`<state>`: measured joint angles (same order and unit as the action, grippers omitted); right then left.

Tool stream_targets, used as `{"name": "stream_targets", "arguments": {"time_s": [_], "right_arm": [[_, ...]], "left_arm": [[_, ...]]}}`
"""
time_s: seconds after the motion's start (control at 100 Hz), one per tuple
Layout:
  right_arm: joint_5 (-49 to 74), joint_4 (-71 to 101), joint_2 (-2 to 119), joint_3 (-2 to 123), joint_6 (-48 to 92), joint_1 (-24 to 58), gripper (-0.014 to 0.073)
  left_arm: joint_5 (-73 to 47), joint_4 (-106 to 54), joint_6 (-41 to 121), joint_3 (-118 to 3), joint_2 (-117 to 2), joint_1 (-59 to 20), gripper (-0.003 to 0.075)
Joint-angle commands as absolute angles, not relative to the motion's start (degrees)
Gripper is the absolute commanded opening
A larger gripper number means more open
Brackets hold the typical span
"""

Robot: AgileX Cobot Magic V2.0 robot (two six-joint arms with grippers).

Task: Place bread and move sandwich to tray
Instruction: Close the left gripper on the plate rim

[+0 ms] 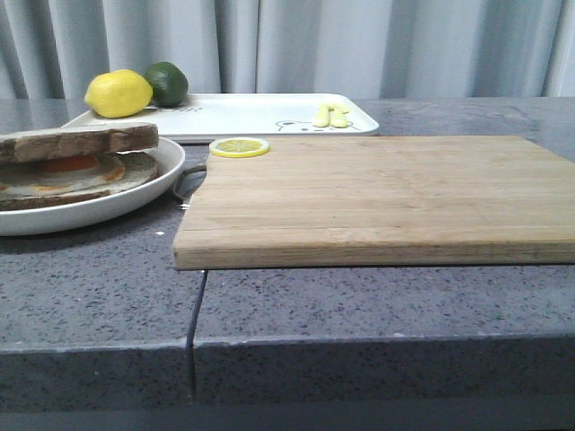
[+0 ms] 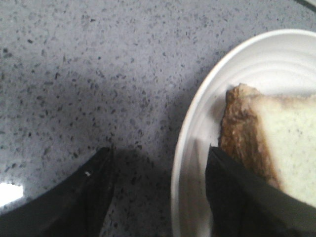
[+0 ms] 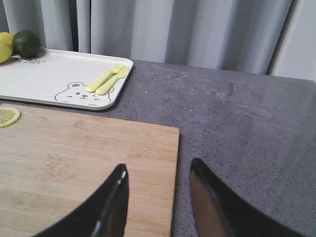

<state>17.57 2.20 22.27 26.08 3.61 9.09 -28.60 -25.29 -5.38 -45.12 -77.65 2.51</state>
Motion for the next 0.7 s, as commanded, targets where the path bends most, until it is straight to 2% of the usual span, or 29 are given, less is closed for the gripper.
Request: {"name": "stream_targets", "arguments": {"time_s": [0.0, 0.43, 0.57, 0.69], "right_arm": [[12.87, 1.73, 22.62, 27.53, 3.85, 8.78, 0.0314], [12.81, 1.73, 22.62, 27.53, 3.85, 8.78, 0.0314], [12.81, 1.73, 22.62, 27.53, 3.85, 8.78, 0.0314], [12.81, 1.73, 22.62, 27.53, 3.85, 8.78, 0.0314]], "left_arm": [[-26.98, -26.4, -5.61, -46.5, -77.6, 2.06, 0.0385], [-26.53, -26.4, -5.61, -46.5, -77.93, 2.06, 0.0379], [-26.77, -26.68, -5.61, -46.5, -77.93, 2.06, 0.0304], [-27.03, -29.26, -5.61, -46.5, -77.93, 2.06, 0.019]]}}
